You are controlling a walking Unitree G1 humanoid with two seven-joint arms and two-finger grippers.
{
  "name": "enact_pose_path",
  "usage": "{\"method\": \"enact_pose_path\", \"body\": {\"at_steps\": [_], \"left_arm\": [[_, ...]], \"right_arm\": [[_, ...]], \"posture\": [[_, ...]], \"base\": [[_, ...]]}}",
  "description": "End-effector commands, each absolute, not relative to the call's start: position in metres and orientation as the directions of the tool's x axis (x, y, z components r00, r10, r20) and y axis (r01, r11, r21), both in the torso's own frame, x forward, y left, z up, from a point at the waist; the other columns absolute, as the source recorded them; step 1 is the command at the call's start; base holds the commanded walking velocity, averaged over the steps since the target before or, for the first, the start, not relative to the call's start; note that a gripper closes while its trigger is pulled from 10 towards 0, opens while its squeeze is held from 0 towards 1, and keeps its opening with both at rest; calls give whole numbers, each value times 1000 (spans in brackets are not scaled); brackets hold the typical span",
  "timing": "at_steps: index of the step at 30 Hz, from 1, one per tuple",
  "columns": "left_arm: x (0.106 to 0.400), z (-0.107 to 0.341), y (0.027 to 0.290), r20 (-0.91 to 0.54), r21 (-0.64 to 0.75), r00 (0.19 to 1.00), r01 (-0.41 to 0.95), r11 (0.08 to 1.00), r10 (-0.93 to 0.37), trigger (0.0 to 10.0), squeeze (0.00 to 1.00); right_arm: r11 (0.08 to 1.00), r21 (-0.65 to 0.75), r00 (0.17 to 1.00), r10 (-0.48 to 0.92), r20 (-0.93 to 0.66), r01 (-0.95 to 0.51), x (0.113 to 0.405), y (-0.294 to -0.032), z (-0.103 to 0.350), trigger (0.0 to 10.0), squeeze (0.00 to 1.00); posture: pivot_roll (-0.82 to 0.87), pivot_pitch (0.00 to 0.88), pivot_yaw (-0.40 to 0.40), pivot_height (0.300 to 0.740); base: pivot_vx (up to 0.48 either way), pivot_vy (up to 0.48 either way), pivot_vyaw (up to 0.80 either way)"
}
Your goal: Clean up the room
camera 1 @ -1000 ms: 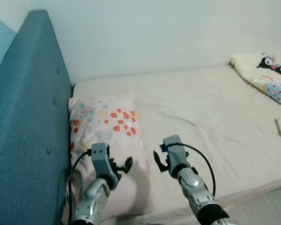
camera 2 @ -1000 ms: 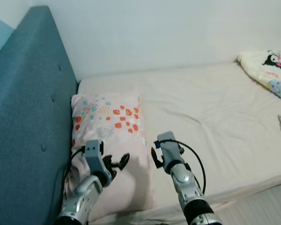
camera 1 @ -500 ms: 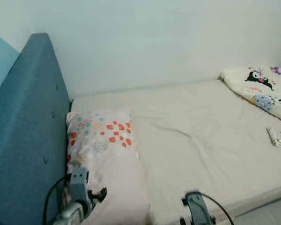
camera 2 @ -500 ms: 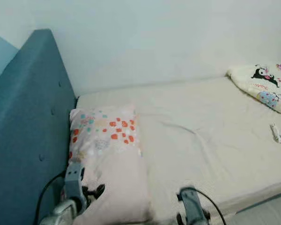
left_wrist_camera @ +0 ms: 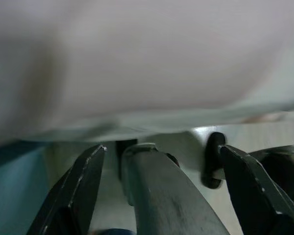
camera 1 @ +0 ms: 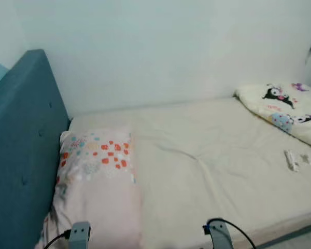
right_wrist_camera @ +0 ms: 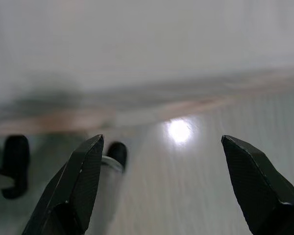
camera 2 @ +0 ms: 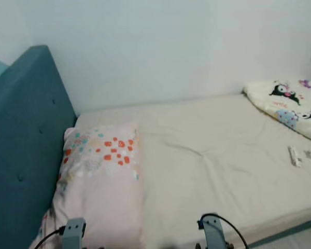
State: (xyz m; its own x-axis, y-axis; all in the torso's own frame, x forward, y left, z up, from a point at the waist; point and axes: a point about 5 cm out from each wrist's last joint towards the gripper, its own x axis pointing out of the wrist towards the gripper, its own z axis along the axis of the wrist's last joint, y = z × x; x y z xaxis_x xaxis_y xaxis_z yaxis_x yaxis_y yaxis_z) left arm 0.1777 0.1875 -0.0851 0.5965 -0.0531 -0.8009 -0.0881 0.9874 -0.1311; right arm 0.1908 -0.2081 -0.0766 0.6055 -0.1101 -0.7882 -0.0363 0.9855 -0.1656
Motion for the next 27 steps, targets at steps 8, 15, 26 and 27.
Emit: {"method": "enact_pose_path", "body": {"at_steps": [8, 15, 26, 27], "left_arm": [[178, -85, 190, -811, -110, 584, -75, 991, -46, 10000, 0], [178, -85, 189, -811, -110, 583, -64, 992, -52, 10000, 0], [177, -86, 185, -812, -118, 581, -55, 991, -64, 10000, 0], [177, -86, 185, -812, -118, 580, -55, 991, -65, 10000, 0]], "right_arm": [[991, -112, 541, -134, -830, 74, 168, -217, -86, 10000, 0], [988, -129, 532, -152, -833, 80, 165, -220, -87, 10000, 0], [983, -139, 522, -183, -833, 123, 161, -225, -87, 10000, 0], [981, -144, 519, -189, -834, 126, 161, -226, -87, 10000, 0]], "posture": [[-39, 24, 6, 740], [-46, 32, 6, 740], [-43, 41, 4, 740], [-43, 41, 4, 740]], "base": [[0, -420, 0], [0, -421, 454], [0, -421, 577], [0, -420, 0]]}}
